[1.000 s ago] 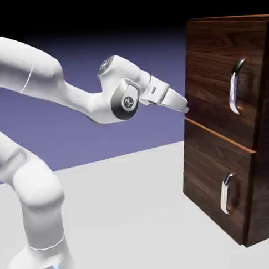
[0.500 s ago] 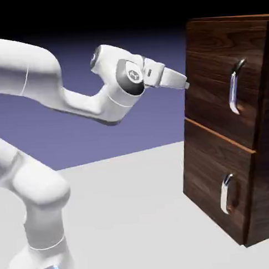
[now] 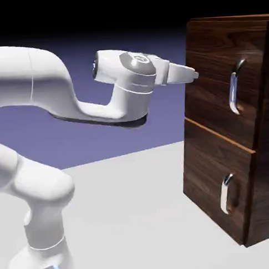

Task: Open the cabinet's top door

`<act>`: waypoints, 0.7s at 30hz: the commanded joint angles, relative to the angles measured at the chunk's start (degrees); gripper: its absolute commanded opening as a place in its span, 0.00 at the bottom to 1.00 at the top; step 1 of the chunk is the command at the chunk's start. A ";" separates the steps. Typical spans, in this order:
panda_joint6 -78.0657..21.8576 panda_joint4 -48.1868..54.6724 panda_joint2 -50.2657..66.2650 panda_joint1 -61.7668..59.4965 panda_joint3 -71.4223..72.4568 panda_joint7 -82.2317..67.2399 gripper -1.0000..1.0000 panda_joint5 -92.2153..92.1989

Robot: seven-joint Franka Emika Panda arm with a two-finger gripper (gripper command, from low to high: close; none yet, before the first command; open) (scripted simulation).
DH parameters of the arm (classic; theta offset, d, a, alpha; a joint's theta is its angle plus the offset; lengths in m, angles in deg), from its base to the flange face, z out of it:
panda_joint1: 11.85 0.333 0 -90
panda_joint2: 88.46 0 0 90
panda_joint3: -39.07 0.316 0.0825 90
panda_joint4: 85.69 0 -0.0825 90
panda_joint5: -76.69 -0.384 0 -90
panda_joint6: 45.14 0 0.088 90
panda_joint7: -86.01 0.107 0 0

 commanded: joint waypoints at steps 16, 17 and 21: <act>-0.18 8.37 -4.78 12.97 -14.93 29.81 0.50 39.88; -0.19 8.90 -5.08 13.78 -15.86 31.67 0.50 42.37; -0.23 10.99 -6.28 17.02 -19.59 39.12 0.50 52.34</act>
